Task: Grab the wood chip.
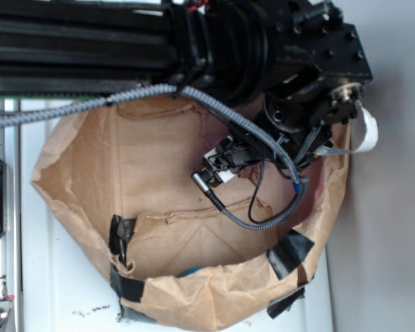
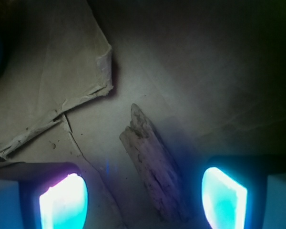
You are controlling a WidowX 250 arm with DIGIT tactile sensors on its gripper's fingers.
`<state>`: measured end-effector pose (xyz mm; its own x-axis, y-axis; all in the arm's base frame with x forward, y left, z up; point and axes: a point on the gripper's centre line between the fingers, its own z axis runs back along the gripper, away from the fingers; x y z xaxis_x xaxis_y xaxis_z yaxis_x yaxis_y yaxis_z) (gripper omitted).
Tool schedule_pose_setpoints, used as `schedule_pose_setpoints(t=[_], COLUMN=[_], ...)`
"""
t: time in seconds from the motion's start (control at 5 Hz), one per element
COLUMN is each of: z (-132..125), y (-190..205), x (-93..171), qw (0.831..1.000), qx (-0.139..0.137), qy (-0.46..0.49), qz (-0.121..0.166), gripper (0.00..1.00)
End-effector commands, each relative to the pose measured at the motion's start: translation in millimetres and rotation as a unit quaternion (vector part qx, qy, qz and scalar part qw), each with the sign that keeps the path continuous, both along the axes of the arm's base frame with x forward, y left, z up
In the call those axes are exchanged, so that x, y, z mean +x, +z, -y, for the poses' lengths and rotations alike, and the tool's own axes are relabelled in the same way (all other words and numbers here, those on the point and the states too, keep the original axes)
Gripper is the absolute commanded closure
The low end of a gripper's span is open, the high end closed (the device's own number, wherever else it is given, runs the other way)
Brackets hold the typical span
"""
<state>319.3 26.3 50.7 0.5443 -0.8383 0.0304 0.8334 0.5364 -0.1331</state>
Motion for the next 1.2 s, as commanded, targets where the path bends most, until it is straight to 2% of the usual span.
schedule_pose_setpoints(t=[0.0, 0.2, 0.4, 0.8, 1.0], z=[-5, -7, -5, -2, 1], y=[8, 1, -7, -37, -51], x=[4, 13, 15, 18, 14], qw=[0.997, 0.996, 0.996, 0.997, 0.997], qx=[0.0, -0.004, 0.004, 0.035, 0.05], qy=[-0.02, -0.026, -0.032, -0.039, -0.043], qz=[0.081, 0.088, 0.086, 0.054, 0.048], gripper=[0.0, 0.0, 0.0, 0.0, 0.0])
